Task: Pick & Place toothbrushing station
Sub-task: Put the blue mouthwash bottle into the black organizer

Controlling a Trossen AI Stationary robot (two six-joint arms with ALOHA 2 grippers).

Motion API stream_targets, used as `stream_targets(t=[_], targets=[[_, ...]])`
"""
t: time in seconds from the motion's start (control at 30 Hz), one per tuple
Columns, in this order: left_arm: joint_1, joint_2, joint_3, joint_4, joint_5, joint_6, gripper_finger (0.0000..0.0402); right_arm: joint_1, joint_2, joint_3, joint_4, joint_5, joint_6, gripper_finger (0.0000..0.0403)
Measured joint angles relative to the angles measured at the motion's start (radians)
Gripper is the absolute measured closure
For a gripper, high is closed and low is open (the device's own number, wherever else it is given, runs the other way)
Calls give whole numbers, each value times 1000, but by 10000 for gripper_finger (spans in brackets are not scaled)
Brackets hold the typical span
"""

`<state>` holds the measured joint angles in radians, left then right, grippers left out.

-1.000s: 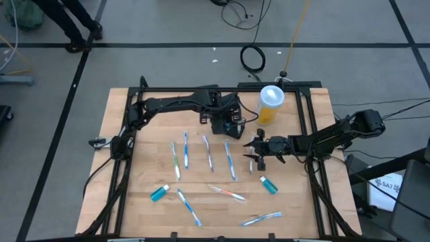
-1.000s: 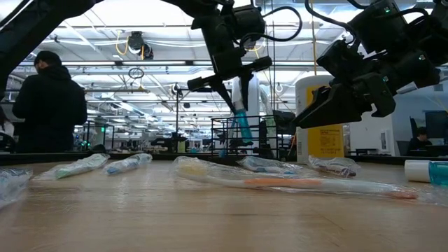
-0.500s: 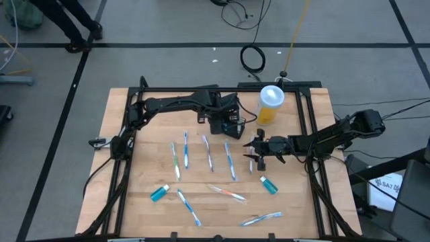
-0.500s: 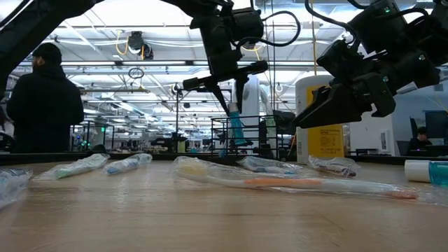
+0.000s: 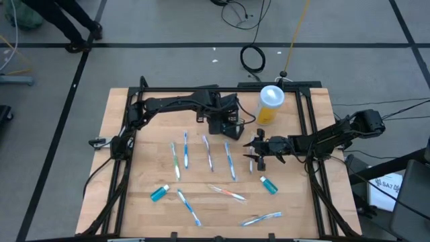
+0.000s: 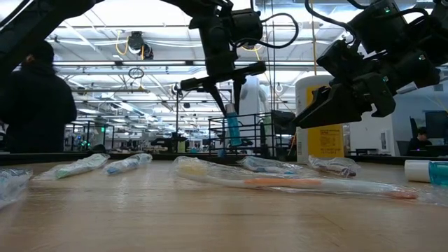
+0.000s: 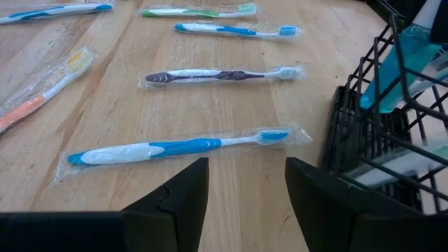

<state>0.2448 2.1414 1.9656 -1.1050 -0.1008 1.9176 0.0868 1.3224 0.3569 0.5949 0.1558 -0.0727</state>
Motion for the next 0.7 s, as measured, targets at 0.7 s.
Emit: stream_targets(t=[0.7], targets=[[-39,0,0,24,-20,-79,288,0,0,0,0,0,0,222]])
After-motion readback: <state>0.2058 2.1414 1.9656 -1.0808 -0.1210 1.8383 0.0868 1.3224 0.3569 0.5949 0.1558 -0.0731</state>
